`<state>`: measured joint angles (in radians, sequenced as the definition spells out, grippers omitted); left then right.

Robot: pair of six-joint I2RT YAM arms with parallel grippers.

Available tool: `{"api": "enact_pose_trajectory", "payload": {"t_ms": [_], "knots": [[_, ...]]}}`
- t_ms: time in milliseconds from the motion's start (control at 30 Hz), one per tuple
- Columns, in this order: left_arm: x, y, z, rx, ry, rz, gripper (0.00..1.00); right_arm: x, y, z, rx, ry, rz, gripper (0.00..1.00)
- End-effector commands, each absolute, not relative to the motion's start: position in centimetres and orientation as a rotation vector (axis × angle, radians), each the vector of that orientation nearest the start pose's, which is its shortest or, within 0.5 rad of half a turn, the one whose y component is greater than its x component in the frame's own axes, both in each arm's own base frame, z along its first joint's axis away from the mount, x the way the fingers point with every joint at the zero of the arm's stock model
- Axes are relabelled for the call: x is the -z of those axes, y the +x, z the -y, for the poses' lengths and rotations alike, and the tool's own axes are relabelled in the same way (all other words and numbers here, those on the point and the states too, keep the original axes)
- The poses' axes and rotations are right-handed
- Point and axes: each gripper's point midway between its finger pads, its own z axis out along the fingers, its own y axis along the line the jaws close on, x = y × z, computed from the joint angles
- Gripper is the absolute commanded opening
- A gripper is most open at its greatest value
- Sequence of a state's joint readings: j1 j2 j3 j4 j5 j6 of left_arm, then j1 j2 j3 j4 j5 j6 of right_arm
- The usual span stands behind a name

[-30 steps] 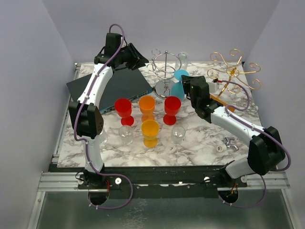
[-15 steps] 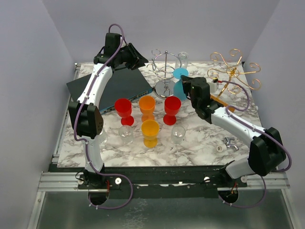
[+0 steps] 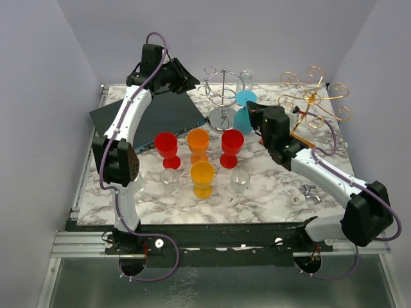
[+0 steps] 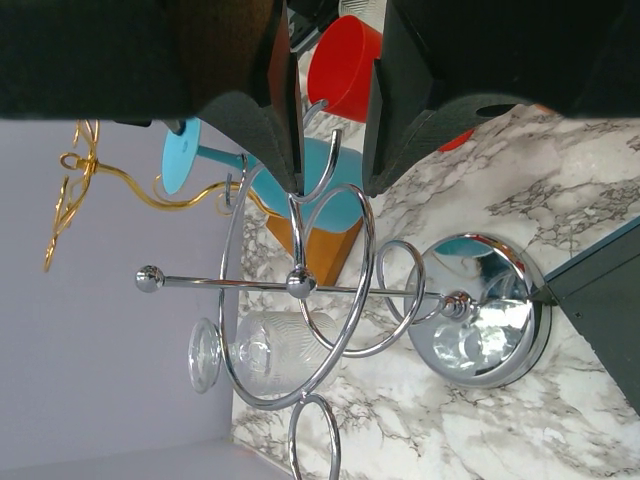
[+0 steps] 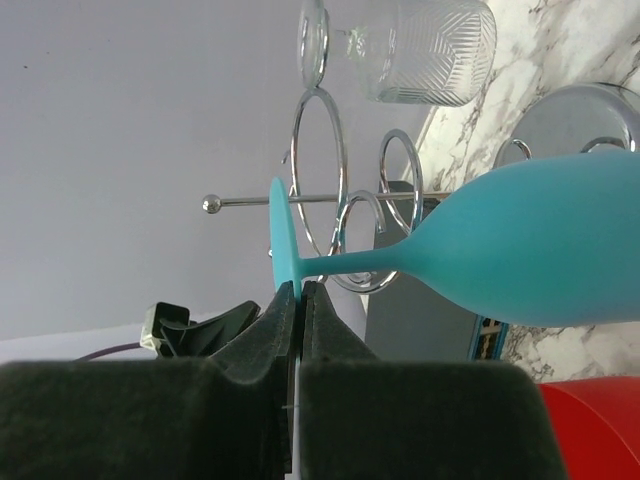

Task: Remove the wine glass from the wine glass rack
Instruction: Pick up the wine glass from the wine rack.

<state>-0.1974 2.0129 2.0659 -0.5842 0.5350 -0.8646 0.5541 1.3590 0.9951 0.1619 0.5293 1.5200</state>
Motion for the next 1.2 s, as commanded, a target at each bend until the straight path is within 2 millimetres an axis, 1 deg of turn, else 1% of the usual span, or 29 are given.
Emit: {"api": "enact_pose_trajectory", "payload": {"t_ms": [0,100,233,500,600,700,800,1000,1167], "knots": [[-31.5,50.1,21.9,1.2,-0.367,-2.176,0.35,-28.0,40.8,-18.7,-0.992,1.213,-1.453,0.01],[-31.7,50.0,21.9,1.201,-0.364,-2.175,0.35,-27.9,40.5,-18.8,-0.986,1.195,-1.474,0.01],[-31.9,49.8,21.9,1.204,-0.357,-2.172,0.36,-28.4,40.0,-18.6,-0.98,1.167,-1.485,0.01],[-32.6,48.9,21.7,1.203,-0.337,-2.163,0.42,-28.9,39.0,-18.2,-0.97,1.143,-1.504,0.0],[-33.1,48.8,21.7,1.208,-0.325,-2.154,0.45,-29.3,38.8,-18.1,-0.964,1.123,-1.507,0.01],[-33.6,48.6,21.8,1.213,-0.312,-2.145,0.52,-29.7,38.4,-17.9,-0.956,1.104,-1.511,0.01],[-33.9,48.3,21.8,1.218,-0.301,-2.141,0.54,-30.5,38.1,-17.8,-0.956,1.074,-1.51,0.01],[-34.8,47.0,21.9,1.24,-0.289,-2.137,0.56,-31.3,37.6,-17.9,-0.98,1.048,-1.508,0.01],[-36.3,45.7,21.9,1.263,-0.281,-2.115,0.58,-31.8,37.3,-17.7,-0.996,1.046,-1.494,0.01]]}}
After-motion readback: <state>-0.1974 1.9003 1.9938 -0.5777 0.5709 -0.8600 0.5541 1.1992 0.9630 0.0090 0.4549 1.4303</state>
